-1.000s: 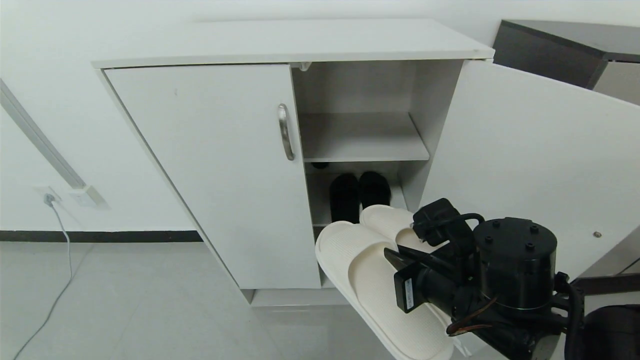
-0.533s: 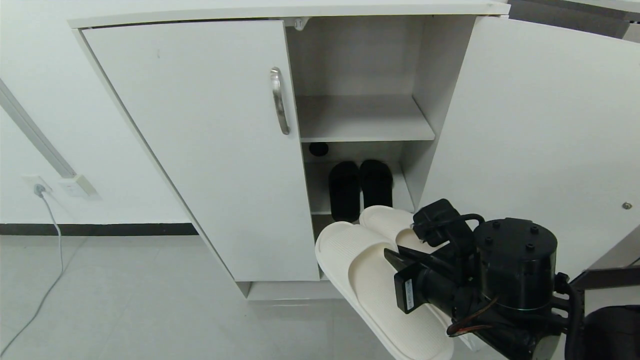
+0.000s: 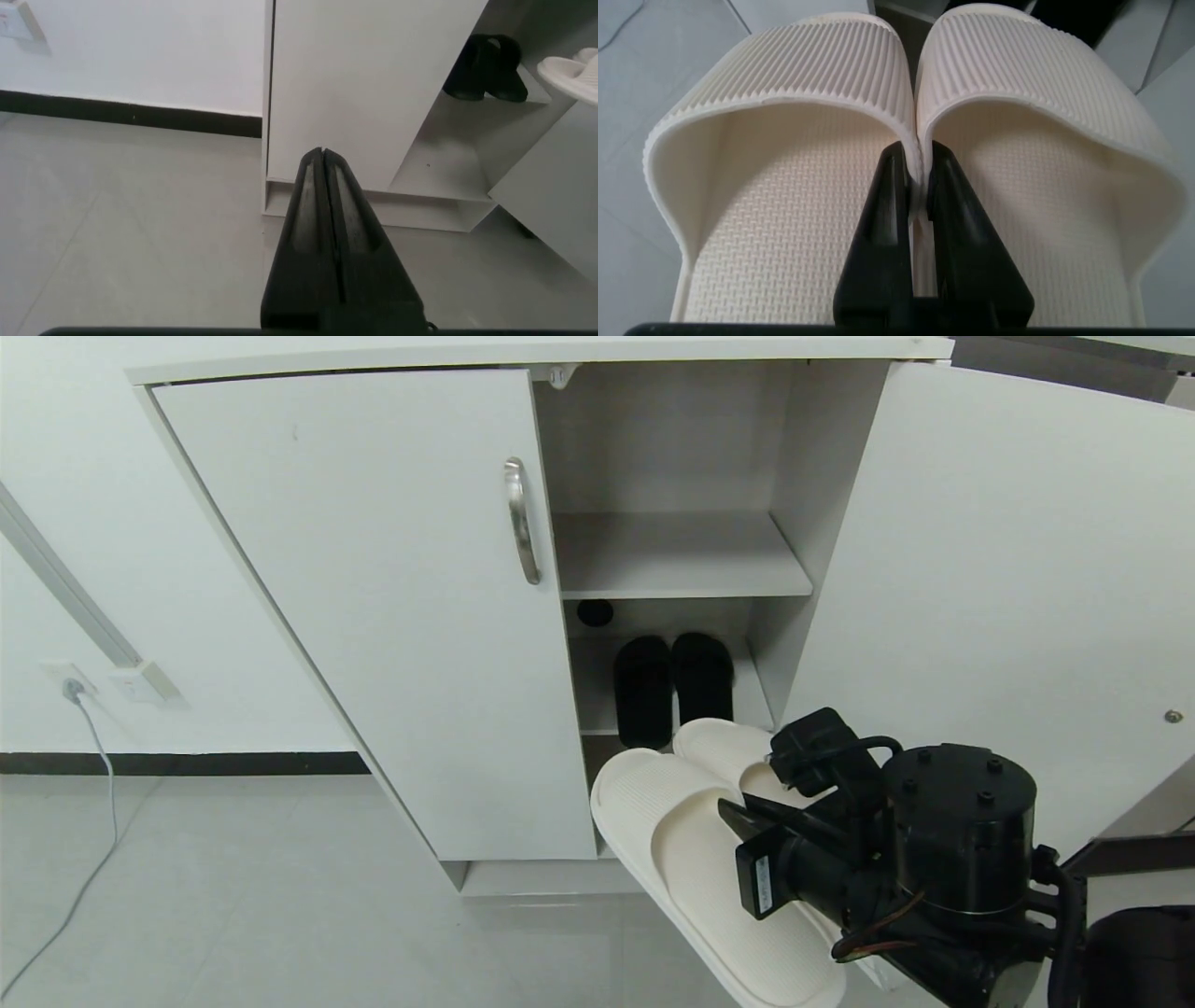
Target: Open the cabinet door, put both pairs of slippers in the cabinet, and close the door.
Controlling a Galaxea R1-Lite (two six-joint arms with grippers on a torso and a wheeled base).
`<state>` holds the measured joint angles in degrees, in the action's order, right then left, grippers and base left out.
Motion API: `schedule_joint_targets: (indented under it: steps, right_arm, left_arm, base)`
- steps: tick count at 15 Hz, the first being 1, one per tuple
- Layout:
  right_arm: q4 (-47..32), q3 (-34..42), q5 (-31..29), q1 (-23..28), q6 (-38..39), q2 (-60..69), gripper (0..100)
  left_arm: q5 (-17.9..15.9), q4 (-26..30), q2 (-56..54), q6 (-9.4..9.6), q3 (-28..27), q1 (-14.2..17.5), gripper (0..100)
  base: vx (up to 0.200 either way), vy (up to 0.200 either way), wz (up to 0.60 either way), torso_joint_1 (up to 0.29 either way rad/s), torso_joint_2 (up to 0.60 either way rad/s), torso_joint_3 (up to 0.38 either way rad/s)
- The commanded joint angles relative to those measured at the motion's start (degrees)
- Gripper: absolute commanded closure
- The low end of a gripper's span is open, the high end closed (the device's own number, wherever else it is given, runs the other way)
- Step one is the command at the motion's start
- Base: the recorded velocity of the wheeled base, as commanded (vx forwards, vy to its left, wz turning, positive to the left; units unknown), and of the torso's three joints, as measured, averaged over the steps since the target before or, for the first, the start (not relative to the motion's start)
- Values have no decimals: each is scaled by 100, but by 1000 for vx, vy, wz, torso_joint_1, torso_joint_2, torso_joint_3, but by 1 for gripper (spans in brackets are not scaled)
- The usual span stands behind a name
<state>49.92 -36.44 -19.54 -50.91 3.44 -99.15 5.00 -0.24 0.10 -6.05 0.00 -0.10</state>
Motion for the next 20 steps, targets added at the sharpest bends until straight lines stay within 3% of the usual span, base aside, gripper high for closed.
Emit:
schedule_joint_targets:
  steps: [1,3,7,10,15,18,20]
  right_arm:
    - [62,14,-23,2,-63,-105,100]
    - [53,-276,-586,-24,-150,-281,100]
    - [-1608,-1507,-1667,-139,693,-492,100]
    - [-2215,-2570,-2458,-209,790,-703,100]
    - [-3612,-4099,-2748,-367,720,-527,100]
    - [-3542,-4372,-2836,-376,711,-606,100]
    - [-3058,-4354,-2836,-341,676,-729,100]
  left_arm:
    - [1,-2,-1,-2,0,1,100]
    - [-8,-2,-1,-2,0,1,100]
    - [1,-2,-1,-2,0,1,100]
    - [-8,-2,-1,7,0,1,100]
    - [-8,-2,-1,7,0,1,100]
    - [-8,-2,-1,7,0,1,100]
    - [1,-2,-1,7,0,1,100]
  base:
    - [0,0,0,0,0,0]
    - [0,0,0,0,0,0]
    - [0,0,0,0,0,0]
    - [0,0,0,0,0,0]
    - [0,0,0,0,0,0]
    - [0,0,0,0,0,0]
    - [0,0,0,0,0,0]
